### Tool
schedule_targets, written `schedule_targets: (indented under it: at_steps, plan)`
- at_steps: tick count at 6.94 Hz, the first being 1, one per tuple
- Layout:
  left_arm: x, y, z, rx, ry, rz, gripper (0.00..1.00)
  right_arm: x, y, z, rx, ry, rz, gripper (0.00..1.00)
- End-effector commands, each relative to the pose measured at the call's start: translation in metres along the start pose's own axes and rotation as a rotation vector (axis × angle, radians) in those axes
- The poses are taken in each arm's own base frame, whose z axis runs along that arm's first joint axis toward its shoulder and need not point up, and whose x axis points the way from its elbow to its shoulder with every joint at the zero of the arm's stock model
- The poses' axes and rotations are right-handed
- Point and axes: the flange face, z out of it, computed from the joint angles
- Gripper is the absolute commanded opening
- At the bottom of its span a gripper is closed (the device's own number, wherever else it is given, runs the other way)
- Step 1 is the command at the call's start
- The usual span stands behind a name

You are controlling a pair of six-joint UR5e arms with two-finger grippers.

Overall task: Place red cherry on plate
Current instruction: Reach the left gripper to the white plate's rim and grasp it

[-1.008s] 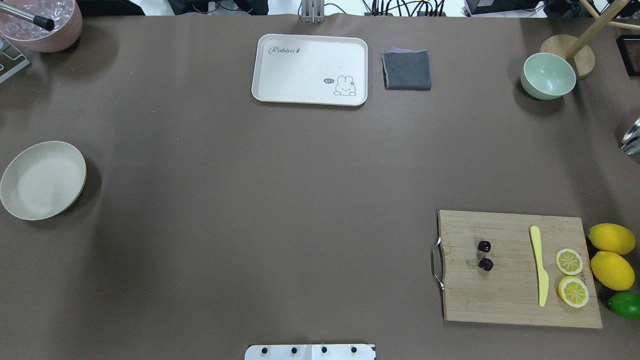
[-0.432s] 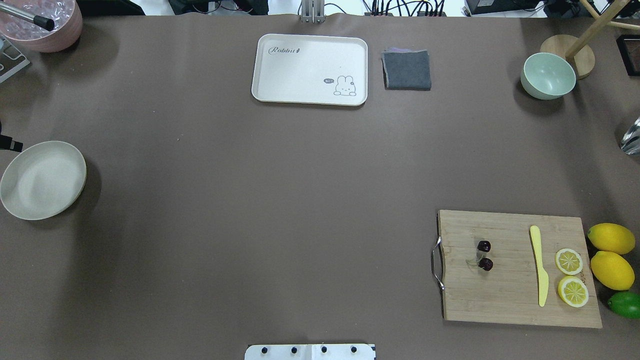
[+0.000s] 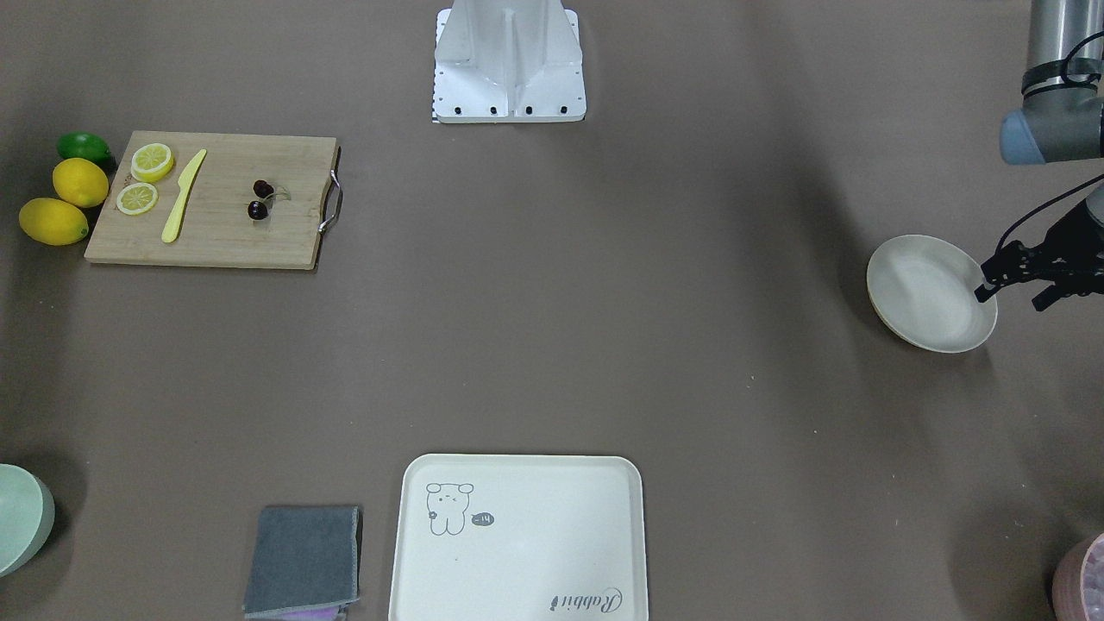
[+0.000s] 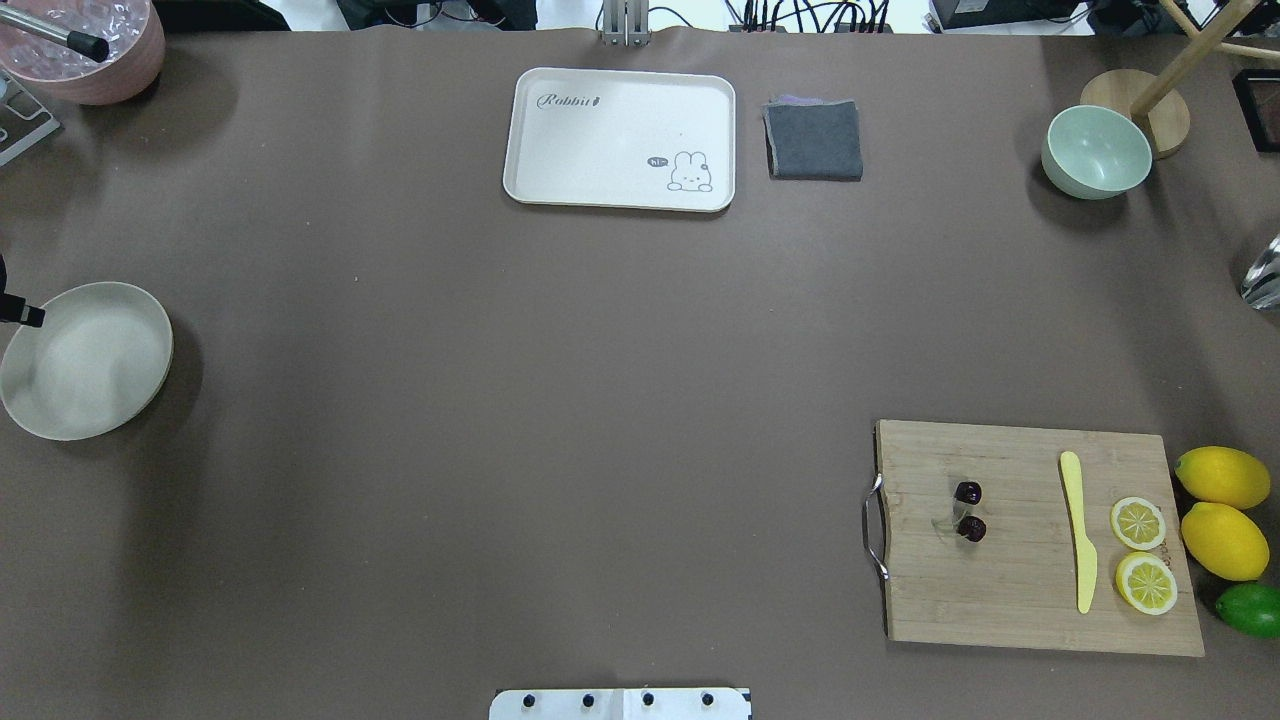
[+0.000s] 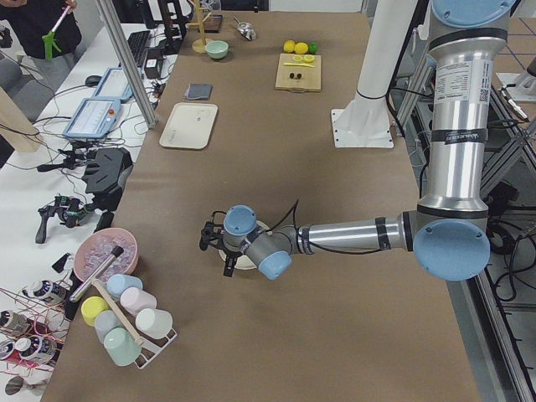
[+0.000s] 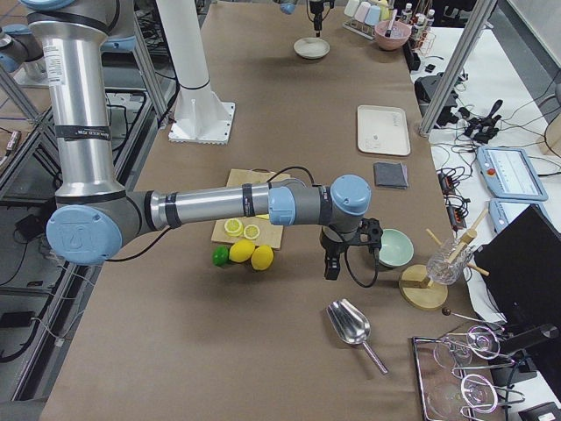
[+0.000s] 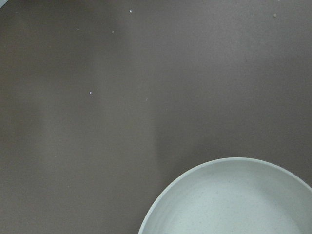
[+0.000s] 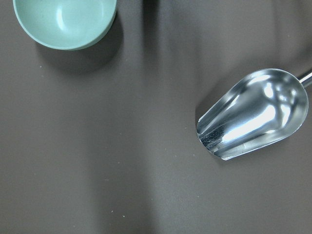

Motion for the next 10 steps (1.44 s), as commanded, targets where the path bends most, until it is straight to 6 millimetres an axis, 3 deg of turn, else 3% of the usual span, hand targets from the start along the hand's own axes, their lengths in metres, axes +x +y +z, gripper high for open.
schedule_targets:
  at_steps: [1,2,3,5,6,9,10]
  plan:
    - [-0.001,0.012,0.019,-0.044,-0.003,0.008,0.98,-0.003,-0.005,-0.001,0.002,-0.001,-0.004,1.0]
    - [0.0,0.013,0.02,-0.05,0.002,0.01,0.97,-0.005,-0.007,-0.003,0.005,-0.001,-0.008,1.0]
    - [-0.001,0.015,0.021,-0.054,0.002,0.012,0.8,-0.006,-0.009,-0.003,0.007,-0.001,-0.009,1.0]
    - [0.0,0.015,0.021,-0.054,0.004,0.014,0.1,-0.006,-0.009,-0.004,0.008,-0.001,-0.008,1.0]
    - [-0.001,0.014,0.02,-0.052,0.004,0.013,0.0,-0.007,-0.009,-0.004,0.009,-0.002,-0.009,1.0]
    - [0.011,0.006,0.019,-0.066,0.039,0.018,0.0,-0.009,-0.01,-0.006,0.012,-0.002,-0.011,1.0]
    - [0.017,-0.014,0.006,-0.084,0.091,-0.023,0.0,-0.009,-0.01,-0.007,0.013,-0.002,-0.011,1.0]
